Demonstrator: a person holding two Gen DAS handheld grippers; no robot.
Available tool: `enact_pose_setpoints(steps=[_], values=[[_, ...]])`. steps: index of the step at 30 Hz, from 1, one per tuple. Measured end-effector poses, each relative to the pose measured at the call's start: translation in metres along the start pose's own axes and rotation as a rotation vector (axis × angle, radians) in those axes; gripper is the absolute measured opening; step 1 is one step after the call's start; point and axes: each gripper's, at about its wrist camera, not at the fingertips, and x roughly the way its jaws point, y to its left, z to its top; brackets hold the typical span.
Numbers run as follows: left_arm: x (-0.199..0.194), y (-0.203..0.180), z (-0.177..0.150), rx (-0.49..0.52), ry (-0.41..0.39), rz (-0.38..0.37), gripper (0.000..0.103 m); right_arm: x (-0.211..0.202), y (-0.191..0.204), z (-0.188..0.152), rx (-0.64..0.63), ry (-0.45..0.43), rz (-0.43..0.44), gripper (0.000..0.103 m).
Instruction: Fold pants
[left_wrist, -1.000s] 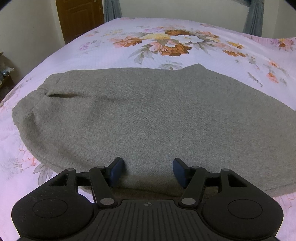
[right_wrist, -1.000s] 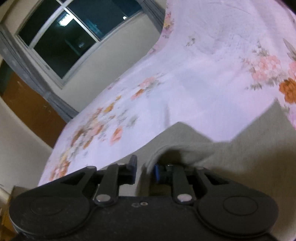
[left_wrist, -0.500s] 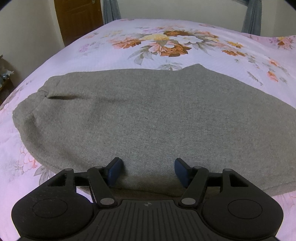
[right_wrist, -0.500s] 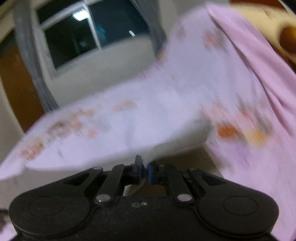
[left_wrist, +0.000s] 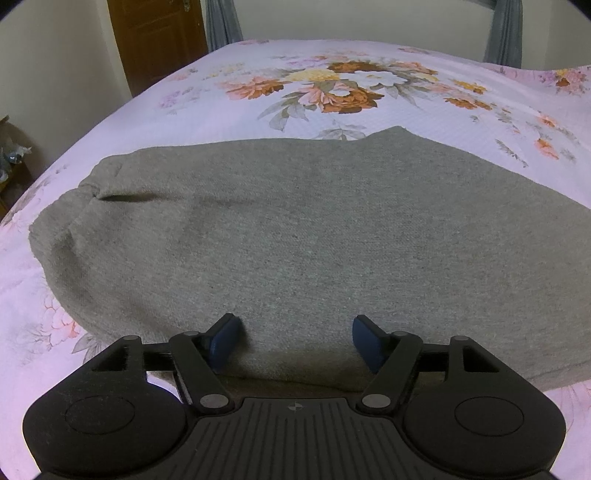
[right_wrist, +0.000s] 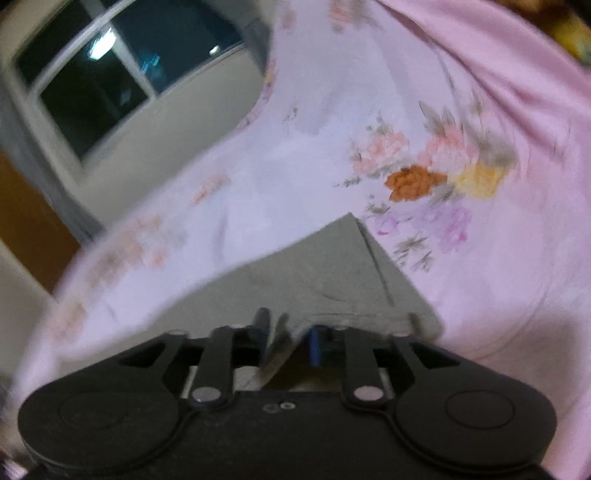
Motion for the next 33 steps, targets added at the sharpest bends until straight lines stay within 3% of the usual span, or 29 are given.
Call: enact_pose_setpoints(steps=[4,7,9,12,13,18,21,26,29,30,32,33], values=[[0.000,0.000,0.000,0.001,-0.001,0.001,0.070,0.013,-0.008,0.011,0.024,0.018,-0.032,0.025],[0.000,0.000,0.000,0.002,-0.001,0.002,0.070,0.015,0.002,0.018,-0.024,-0.009,-0.066,0.012],[0.000,0.000,0.000,0.003,-0.002,0.002,0.071,0.005,0.026,0.024,-0.140,-0.082,-0.043,0.008],[0.000,0.001,-0.001,0.004,-0.006,0.005,0.072,-0.026,0.060,0.031,-0.313,-0.243,0.069,0.007],[0.000,0.001,-0.001,0.003,-0.008,0.007,0.073,-0.028,0.061,0.030,-0.341,-0.244,0.061,0.007],[0.002,0.001,0.000,0.000,-0.009,0.010,0.075,0.004,0.002,0.009,-0.223,-0.009,-0.108,0.007],[0.003,0.002,0.001,0.006,-0.008,0.008,0.075,0.010,-0.005,-0.007,-0.273,0.034,-0.165,0.006],[0.002,0.002,0.000,0.004,-0.012,0.011,0.076,0.009,0.007,-0.011,-0.396,0.050,-0.246,0.014],[0.001,0.002,-0.002,0.008,-0.020,0.012,0.076,-0.001,-0.004,-0.005,-0.334,0.024,-0.286,0.028],[0.001,0.002,-0.003,0.008,-0.024,0.012,0.076,-0.008,-0.005,-0.002,-0.308,-0.006,-0.298,0.040],[-0.002,0.002,-0.004,0.008,-0.037,0.016,0.076,-0.020,-0.001,-0.001,-0.289,-0.053,-0.316,0.044],[-0.004,0.001,-0.004,0.010,-0.048,0.021,0.076,-0.026,0.003,-0.001,-0.278,-0.068,-0.278,0.044]])
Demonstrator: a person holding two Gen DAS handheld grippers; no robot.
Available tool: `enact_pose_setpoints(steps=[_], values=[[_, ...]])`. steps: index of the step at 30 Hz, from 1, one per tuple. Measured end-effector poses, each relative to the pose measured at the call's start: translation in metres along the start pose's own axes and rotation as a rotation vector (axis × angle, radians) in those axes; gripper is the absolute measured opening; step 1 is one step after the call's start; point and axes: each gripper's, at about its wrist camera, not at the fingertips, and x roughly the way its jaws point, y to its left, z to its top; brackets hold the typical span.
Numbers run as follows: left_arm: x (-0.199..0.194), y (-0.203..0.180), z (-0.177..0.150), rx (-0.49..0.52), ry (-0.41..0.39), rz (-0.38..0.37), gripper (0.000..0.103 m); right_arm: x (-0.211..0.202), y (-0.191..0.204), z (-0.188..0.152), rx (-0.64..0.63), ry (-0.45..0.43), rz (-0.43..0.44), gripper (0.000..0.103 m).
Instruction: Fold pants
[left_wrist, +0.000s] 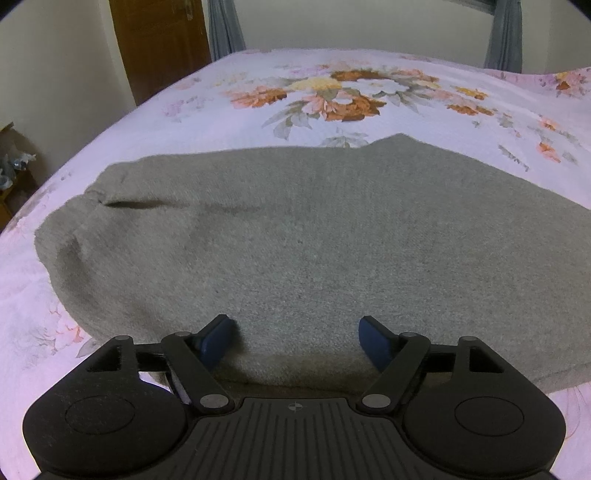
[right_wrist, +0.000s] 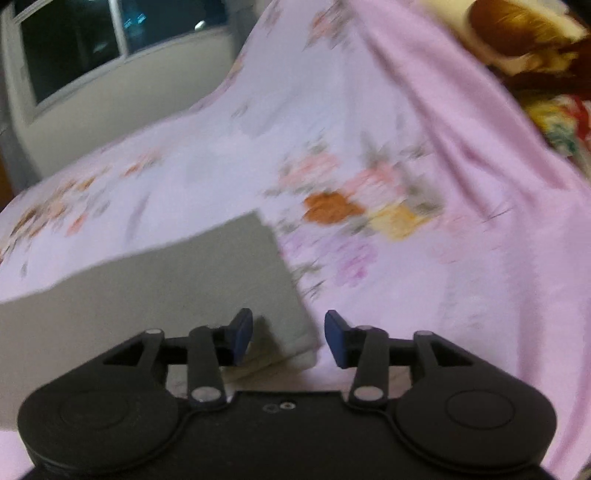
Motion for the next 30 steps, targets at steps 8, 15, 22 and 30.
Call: enact_pose_setpoints(steps=[8,15,22,30], values=[[-0.027,-0.067,0.030,0.083,-0.106,-0.129,0.076,0.023,0.129,-0.002,-0.299,0.077,0.239,0.039],[-0.010,-0.159,0.030,0.195,-0.010,-0.257,0.076,0.065,0.208,-0.018,-0.399,0.181,0.272,0.040],[-0.033,-0.145,-0.024,0.218,-0.066,-0.288,0.076,0.024,0.193,-0.075,-0.468,0.173,0.317,0.041],[-0.041,-0.156,0.013,0.205,-0.106,-0.269,0.076,0.027,0.211,-0.035,-0.418,0.135,0.343,0.041]])
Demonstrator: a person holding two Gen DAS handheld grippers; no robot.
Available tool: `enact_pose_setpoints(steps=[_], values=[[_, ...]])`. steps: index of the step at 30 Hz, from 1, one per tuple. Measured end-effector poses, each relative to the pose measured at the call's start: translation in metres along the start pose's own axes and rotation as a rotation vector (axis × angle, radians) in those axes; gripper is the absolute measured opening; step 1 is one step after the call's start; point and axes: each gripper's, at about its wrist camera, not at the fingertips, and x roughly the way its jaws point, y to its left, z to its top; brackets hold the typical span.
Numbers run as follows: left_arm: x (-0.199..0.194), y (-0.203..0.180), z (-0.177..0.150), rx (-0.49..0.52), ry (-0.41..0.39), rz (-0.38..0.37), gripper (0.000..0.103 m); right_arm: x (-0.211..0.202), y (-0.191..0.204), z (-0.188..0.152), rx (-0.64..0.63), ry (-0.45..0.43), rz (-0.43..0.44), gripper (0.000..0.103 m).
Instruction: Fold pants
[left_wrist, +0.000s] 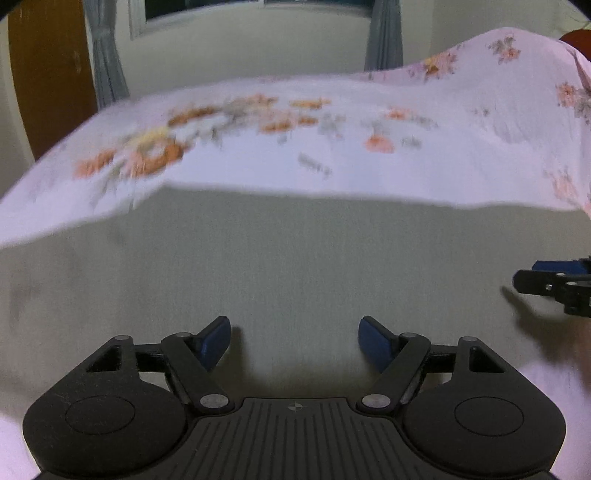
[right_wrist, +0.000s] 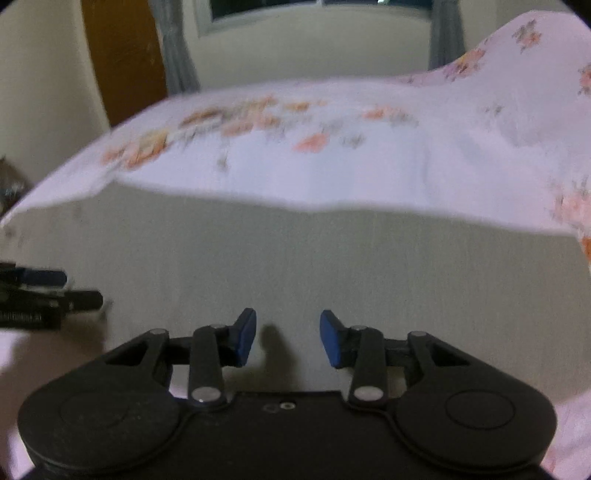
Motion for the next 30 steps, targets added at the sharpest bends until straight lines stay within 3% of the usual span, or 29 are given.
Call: enact_pose_setpoints(steps=[4,7,8,12,16,20,21,22,24,27,30], values=[[0.029,-0.003,0.027,-0.016,0.023,0.019,0.076,0.028,0.003,0.026,-0.022,-0.002,-0.049,0.042],[0.051,0.007,0.022,-0.064,0.071,0.033,0.078,0.046,-0.016,0.017,-0.030,0.054,-0.130,0.041],[0.050,0.010,0.016,-0.067,0.064,0.032,0.083,0.045,-0.027,0.010,-0.017,0.039,-0.124,0.040],[0.039,0.017,0.000,-0.050,0.037,0.039,0.086,0.032,-0.052,0.006,0.086,0.026,-0.121,0.038],[0.041,0.017,0.017,-0.020,0.017,0.087,0.086,0.027,-0.041,0.021,0.086,-0.025,-0.113,0.043],[0.058,0.043,0.032,-0.075,0.029,0.145,0.087,0.036,-0.036,0.027,0.050,-0.026,-0.132,0.044],[0.065,0.052,0.032,-0.098,0.051,0.147,0.090,0.043,-0.039,0.026,0.041,0.001,-0.173,0.045],[0.071,0.061,0.031,-0.129,0.073,0.137,0.101,0.048,-0.045,0.022,0.054,0.036,-0.190,0.045],[0.078,0.073,0.027,-0.154,0.095,0.119,0.103,0.048,-0.061,0.014,0.110,0.025,-0.147,0.044],[0.074,0.073,0.025,-0.131,0.092,0.125,0.103,0.041,-0.060,0.018,0.106,0.036,-0.170,0.044],[0.065,0.076,0.015,-0.134,0.077,0.124,0.103,0.020,-0.057,0.013,0.133,-0.012,-0.165,0.046]])
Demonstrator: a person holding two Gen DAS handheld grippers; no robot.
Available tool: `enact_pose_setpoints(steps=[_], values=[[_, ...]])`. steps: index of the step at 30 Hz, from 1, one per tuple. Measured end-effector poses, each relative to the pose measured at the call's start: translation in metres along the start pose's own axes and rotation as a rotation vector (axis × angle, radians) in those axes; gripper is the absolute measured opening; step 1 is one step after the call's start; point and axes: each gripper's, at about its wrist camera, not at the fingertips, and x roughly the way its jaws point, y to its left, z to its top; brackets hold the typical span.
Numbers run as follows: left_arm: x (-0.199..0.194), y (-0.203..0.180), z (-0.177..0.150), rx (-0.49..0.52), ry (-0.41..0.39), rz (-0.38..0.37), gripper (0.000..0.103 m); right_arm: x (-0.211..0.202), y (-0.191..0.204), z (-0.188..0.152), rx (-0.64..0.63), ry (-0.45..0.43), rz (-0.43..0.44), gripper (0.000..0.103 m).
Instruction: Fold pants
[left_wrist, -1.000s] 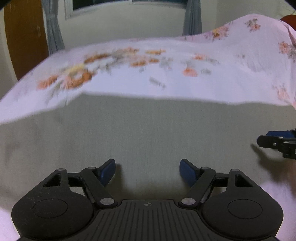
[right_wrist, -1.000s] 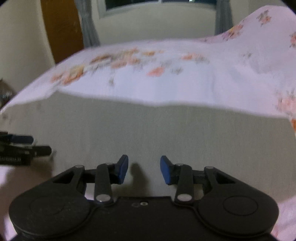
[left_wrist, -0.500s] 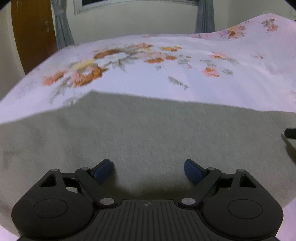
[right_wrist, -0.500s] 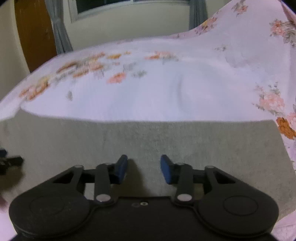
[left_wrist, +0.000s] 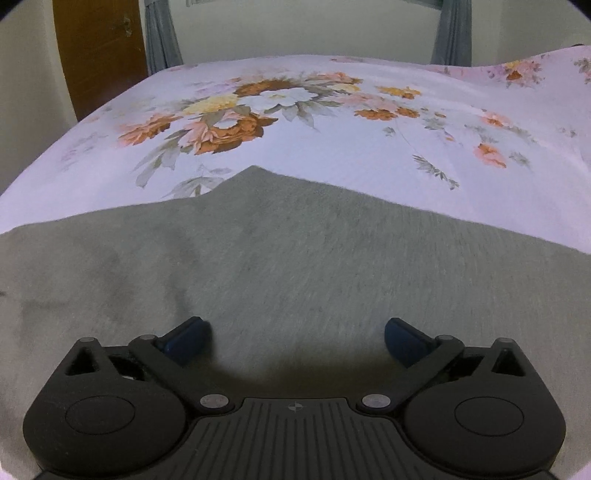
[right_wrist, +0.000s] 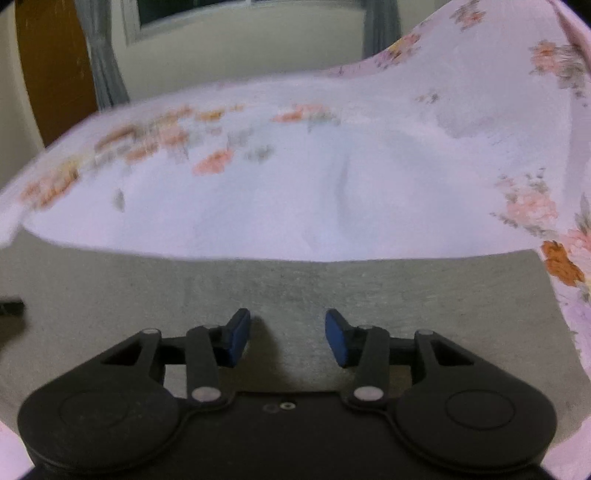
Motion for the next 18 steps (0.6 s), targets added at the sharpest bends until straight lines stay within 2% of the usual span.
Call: enact_pose_setpoints(steps=[2,8,12,15,18], values=[[-0.005,0.006,-0.011,0.002,-0.013,-0.001,0.103,0.004,-0.002,-0.015,-0.034,0.054,-0.026,0.047],[-0.029,0.018,-0.037,0.001,-0.026,0.013,0.103,-0.019,-0.002,-0.030,0.002,0.044,-0.011,0.050],[-0.044,0.019,-0.057,-0.005,-0.042,0.020,0.103,-0.031,0.005,-0.056,-0.052,0.040,-0.032,0.055],[-0.056,0.020,-0.066,-0.003,-0.050,0.021,0.103,-0.047,0.003,-0.058,-0.015,0.032,-0.021,0.054],[-0.069,0.016,-0.067,-0.010,-0.066,0.019,0.103,-0.068,-0.016,-0.059,0.093,0.003,-0.006,0.054]])
